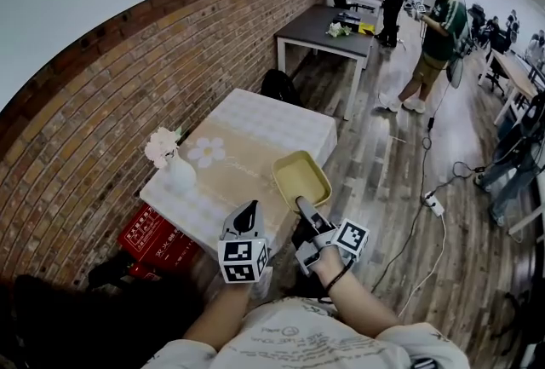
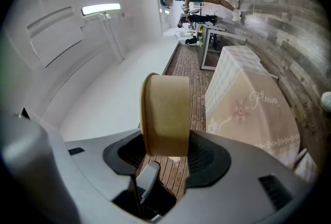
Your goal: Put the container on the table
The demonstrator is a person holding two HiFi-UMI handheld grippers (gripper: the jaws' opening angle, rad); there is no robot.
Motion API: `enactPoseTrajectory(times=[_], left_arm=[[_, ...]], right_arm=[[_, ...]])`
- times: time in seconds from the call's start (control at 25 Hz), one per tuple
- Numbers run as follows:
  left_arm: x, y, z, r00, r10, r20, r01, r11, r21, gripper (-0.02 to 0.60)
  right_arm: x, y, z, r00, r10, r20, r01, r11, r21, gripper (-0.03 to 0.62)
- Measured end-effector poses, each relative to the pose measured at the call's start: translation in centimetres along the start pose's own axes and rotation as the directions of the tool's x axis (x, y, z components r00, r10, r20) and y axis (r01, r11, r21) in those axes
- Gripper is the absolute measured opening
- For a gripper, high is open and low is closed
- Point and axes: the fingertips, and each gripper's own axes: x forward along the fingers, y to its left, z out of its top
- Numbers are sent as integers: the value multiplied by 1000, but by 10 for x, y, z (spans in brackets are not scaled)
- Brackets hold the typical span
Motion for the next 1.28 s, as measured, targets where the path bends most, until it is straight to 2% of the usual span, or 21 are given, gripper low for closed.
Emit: enactPoseTrajectory(times=[0.6,0.96,1.28], left_arm=[[152,34,8,992,101,-74,-106,993,-55,5],[251,41,21,981,166,-98,-173,982,-72,5],[302,48,24,973,199,-114,-209,975,-81,5]], right_arm=[[119,-58,102,994,-26,-109,32,998,52,218],[183,-93,178,982,-30,-187,43,997,65,218],[223,-129,213,967,-75,-243,96,993,73,218]])
